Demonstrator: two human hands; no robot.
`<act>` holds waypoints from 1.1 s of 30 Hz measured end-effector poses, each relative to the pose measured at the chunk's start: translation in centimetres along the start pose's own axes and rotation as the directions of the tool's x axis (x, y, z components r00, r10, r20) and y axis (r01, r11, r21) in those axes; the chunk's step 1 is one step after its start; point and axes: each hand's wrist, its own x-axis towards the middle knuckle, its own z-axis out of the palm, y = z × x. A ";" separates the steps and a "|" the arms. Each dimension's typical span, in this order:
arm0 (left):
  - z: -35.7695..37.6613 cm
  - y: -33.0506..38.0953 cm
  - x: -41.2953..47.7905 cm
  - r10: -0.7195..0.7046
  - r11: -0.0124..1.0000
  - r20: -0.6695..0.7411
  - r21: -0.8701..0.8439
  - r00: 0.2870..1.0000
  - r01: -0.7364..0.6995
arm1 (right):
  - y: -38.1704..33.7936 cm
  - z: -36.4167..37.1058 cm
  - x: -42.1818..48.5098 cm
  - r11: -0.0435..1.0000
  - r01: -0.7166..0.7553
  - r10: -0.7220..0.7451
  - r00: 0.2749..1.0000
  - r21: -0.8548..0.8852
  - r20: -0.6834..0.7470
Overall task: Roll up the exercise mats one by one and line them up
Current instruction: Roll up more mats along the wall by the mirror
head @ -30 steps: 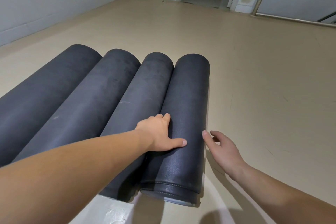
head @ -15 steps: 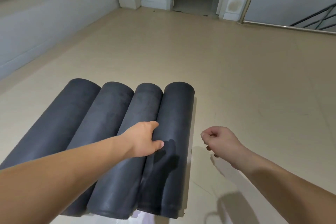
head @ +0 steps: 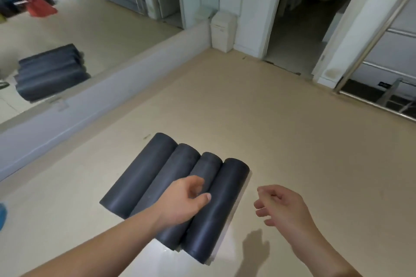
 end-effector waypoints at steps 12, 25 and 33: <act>0.8 8.7 10.6 -0.253 0.967 -0.094 -0.054 0.963 0.249 | -10.9 -7.5 15.5 0.991 0.042 -0.030 0.995 -0.127 0.092; 4.0 28.3 38.2 -0.362 0.892 -0.197 -0.358 0.911 0.277 | -25.7 -24.3 40.9 0.971 0.173 -0.131 0.962 -0.165 0.240; 2.6 33.8 48.5 -0.568 0.764 -0.285 -0.531 0.772 0.367 | -34.5 -23.7 56.8 0.924 0.285 -0.133 0.866 -0.257 0.483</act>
